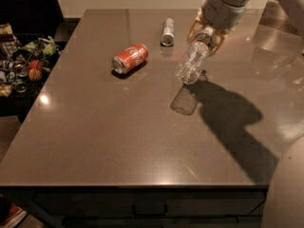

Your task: Place water bottle upright

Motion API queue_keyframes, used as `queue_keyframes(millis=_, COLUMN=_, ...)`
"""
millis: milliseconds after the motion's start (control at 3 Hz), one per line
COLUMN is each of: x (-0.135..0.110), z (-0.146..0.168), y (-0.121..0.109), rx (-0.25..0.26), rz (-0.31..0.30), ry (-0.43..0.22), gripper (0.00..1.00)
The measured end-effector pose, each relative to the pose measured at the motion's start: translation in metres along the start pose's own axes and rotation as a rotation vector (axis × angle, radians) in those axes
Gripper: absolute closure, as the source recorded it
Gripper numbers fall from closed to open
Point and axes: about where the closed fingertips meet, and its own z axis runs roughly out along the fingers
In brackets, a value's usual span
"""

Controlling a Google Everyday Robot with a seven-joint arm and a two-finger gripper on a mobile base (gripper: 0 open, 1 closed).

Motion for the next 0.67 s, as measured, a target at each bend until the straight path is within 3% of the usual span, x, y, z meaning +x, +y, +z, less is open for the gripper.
queue_keyframes(millis=333, x=0.002, z=0.008, y=-0.004, rx=0.049, rz=0.057, ry=-0.021, gripper=1.00)
queue_keyframes(millis=667, x=0.019, z=0.011, y=0.006, rx=0.121, rz=0.148, ry=0.000, gripper=1.00)
